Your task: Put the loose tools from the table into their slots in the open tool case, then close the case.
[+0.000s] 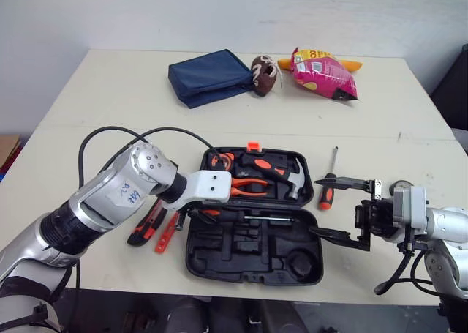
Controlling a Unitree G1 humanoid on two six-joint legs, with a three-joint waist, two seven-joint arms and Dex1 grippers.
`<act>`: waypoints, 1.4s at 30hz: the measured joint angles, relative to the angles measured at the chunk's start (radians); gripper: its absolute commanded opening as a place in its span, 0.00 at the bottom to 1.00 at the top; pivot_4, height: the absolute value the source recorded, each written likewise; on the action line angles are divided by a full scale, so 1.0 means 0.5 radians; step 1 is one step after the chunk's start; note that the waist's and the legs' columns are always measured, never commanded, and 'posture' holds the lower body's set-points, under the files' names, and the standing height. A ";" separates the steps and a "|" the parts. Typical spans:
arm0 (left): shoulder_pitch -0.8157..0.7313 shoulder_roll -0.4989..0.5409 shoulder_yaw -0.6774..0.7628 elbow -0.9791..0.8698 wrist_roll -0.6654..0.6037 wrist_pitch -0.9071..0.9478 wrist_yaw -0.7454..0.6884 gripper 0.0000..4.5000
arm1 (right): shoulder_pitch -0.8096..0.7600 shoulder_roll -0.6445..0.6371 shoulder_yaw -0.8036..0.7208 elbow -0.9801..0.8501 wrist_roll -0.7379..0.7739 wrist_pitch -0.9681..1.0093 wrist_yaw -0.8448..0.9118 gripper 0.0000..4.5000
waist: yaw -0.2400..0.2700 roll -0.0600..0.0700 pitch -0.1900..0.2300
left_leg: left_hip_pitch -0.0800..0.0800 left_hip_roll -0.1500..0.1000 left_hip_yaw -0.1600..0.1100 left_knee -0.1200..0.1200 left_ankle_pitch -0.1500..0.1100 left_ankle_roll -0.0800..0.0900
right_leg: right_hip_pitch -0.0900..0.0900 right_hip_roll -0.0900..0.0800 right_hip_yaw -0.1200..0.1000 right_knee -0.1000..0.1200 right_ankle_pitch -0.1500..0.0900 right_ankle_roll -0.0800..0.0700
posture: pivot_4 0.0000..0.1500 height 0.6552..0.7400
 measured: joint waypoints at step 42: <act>-0.161 -0.187 -0.240 0.106 0.337 0.124 -0.003 0.40 | 0.253 0.044 -0.057 0.224 0.003 -0.371 0.191 1.00 | 0.001 0.000 0.000 | -0.001 0.000 -0.002 0.013 -0.001 0.002 | 0.001 -0.002 0.000 0.011 -0.001 0.002 | 1.00 1.00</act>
